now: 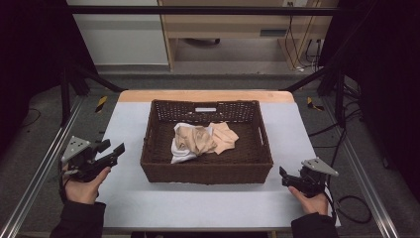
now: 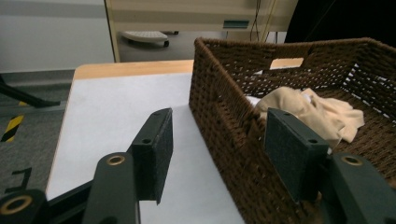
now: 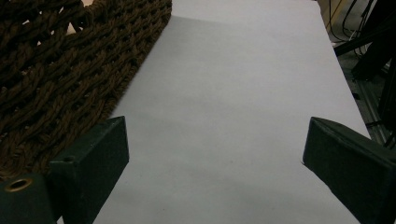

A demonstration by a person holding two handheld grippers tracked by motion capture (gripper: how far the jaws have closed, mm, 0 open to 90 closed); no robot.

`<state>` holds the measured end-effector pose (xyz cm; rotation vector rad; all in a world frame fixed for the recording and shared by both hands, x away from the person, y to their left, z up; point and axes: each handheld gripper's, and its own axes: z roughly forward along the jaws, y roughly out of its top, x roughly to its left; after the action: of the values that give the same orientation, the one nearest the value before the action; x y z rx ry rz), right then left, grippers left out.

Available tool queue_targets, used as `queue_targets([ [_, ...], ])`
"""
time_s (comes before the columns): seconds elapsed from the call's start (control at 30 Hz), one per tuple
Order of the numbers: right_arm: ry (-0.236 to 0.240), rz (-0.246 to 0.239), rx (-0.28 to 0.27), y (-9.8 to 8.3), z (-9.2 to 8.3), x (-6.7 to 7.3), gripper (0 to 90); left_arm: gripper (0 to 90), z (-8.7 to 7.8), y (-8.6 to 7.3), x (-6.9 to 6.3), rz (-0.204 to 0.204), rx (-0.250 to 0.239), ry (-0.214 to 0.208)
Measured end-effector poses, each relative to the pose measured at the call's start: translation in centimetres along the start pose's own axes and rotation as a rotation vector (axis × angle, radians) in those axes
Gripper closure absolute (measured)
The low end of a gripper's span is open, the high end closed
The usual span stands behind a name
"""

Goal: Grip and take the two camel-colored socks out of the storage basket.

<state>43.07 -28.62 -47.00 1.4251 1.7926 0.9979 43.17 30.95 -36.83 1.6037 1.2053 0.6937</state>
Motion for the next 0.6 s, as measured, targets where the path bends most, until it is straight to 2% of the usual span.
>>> queue_targets([
  [0.2, -0.003, 0.001, -0.002, 0.0, 0.0, 0.0, 7.3, 42.1, 0.6, 1.5, -0.9, -0.002, -0.018, -0.016],
  [0.37, -0.004, 0.002, -0.008, 0.0, 0.0, -0.1, 7.6, 42.2, 1.5, 3.1, -2.3, 0.023, -0.029, -0.035],
  [0.6, -0.006, 0.002, -0.014, 0.1, 0.0, -0.1, 8.2, 42.3, 2.4, 4.5, -3.9, 0.047, -0.034, -0.049],
])
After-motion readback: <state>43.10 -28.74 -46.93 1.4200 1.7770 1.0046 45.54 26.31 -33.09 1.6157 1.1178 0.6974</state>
